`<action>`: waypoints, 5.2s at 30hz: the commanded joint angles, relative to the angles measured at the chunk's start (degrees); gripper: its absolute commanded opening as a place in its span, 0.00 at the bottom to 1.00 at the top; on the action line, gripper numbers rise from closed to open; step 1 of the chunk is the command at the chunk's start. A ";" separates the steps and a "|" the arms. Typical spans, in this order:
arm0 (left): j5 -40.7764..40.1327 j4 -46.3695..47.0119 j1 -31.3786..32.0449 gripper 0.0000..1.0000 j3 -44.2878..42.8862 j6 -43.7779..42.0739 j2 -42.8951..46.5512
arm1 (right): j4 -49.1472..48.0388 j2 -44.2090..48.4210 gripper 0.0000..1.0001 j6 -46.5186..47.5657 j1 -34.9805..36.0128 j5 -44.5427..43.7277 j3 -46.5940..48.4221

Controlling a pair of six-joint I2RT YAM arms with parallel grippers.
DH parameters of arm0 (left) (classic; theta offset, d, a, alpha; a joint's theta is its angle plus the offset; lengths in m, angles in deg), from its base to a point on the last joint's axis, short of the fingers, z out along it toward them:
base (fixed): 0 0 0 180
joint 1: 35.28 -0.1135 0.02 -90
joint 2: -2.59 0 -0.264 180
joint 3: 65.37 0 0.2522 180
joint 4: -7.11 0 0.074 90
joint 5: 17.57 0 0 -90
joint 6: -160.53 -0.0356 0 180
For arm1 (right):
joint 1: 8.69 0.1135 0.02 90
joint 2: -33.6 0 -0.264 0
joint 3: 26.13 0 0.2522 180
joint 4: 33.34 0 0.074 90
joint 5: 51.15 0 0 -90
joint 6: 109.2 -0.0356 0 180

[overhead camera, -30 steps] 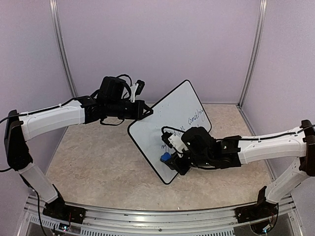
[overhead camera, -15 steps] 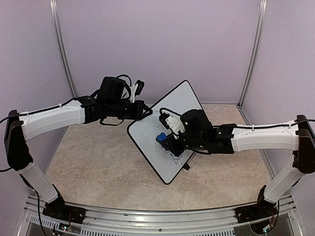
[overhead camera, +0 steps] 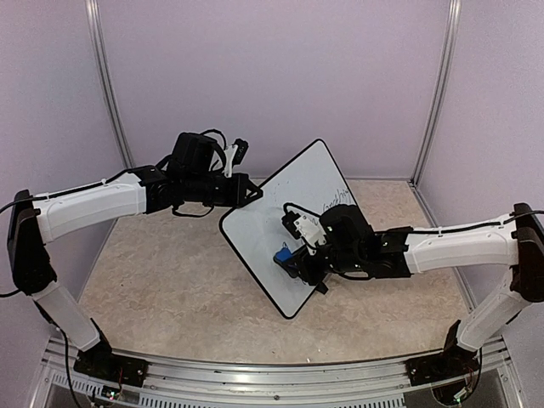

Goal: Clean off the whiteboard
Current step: Erase the whiteboard at the center of the board.

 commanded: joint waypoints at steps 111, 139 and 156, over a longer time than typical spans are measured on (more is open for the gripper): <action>0.02 2.91 1.07 0.00 -0.42 -3.79 0.59 | 3.10 -2.31 0.29 0.95 -4.56 0.51 3.20; 0.17 3.01 1.16 0.00 -0.44 -3.69 0.51 | 5.95 1.25 0.29 -4.29 -1.69 3.60 -7.22; 0.21 3.05 1.37 0.00 -0.44 -3.69 0.80 | 6.33 7.46 0.30 0.30 -4.08 -4.33 1.03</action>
